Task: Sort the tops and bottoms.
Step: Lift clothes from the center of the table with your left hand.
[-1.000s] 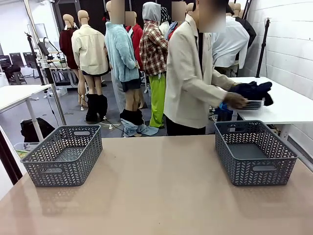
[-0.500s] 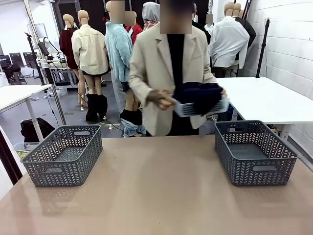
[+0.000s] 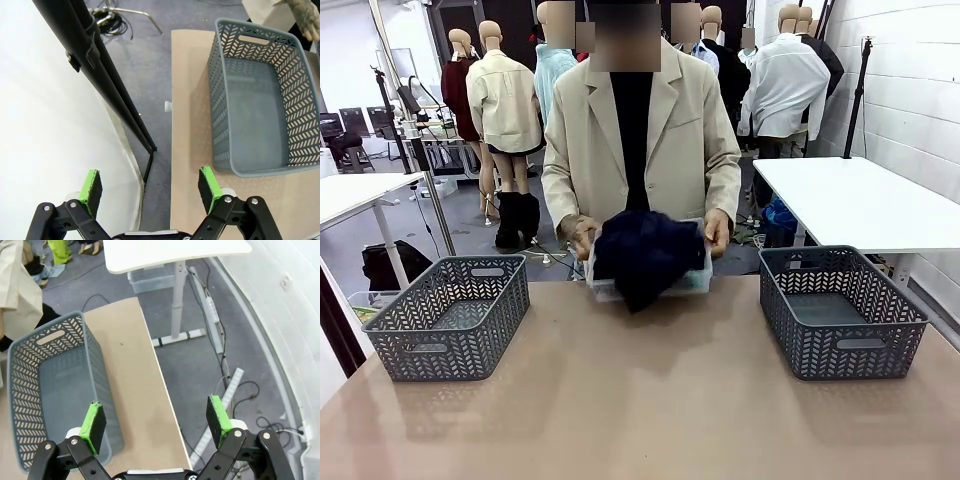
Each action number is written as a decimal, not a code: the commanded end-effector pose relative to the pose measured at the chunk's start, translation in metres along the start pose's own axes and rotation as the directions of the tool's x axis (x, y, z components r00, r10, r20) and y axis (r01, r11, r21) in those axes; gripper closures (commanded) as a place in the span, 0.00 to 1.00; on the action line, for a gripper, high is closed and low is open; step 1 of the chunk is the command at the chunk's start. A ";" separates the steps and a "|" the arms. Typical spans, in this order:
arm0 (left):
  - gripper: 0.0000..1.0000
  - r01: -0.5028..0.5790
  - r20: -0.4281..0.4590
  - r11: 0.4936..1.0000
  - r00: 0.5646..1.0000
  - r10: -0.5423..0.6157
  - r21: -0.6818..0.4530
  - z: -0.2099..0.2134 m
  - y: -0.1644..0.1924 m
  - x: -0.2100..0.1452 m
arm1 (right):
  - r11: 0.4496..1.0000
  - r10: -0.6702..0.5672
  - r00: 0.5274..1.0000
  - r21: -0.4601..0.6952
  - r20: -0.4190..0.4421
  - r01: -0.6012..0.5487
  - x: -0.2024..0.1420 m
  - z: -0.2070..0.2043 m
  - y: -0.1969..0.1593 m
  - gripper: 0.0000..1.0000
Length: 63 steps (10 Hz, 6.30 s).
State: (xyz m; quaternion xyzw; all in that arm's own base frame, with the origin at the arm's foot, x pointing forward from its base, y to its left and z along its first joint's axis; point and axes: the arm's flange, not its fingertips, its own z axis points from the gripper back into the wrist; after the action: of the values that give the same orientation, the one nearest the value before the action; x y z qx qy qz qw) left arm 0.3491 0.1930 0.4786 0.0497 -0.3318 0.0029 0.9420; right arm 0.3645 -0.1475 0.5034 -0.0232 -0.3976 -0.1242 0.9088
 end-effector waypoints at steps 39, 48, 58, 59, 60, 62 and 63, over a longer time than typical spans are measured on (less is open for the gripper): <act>0.00 -0.002 -0.003 1.000 1.000 0.002 0.007 0.001 0.001 -0.001 | 1.000 -0.001 1.000 -0.005 -0.010 0.001 -0.001 0.000 0.000 0.00; 0.00 -0.002 -0.003 1.000 1.000 0.002 0.007 0.001 0.001 -0.001 | 1.000 -0.001 1.000 -0.005 -0.010 0.001 -0.001 0.000 0.000 0.00; 0.00 -0.002 -0.003 1.000 1.000 0.002 0.007 0.001 0.001 -0.001 | 1.000 -0.001 1.000 -0.005 -0.010 0.001 -0.001 0.000 0.000 0.00; 0.00 -0.002 -0.003 1.000 1.000 0.002 0.007 0.001 0.001 -0.001 | 1.000 -0.001 1.000 -0.005 -0.010 0.001 -0.001 0.000 0.000 0.00; 0.00 -0.002 -0.003 1.000 1.000 0.002 0.007 0.001 0.001 -0.001 | 1.000 -0.001 1.000 -0.005 -0.010 0.001 -0.001 0.000 0.000 0.00; 0.00 -0.002 -0.003 1.000 1.000 0.002 0.007 0.001 0.001 -0.001 | 1.000 -0.001 1.000 -0.005 -0.010 0.001 -0.001 0.000 0.000 0.00; 0.00 -0.002 -0.003 1.000 1.000 0.002 0.007 0.001 0.001 -0.001 | 1.000 -0.001 1.000 -0.005 -0.010 0.001 -0.001 0.000 0.000 0.00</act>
State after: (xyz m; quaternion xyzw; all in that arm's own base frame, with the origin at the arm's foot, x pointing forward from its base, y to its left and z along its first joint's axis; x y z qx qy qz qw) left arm 0.3491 0.1930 0.4786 0.0497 -0.3318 0.0028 0.9420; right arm 0.3645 -0.1475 0.5034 -0.0232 -0.3976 -0.1242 0.9088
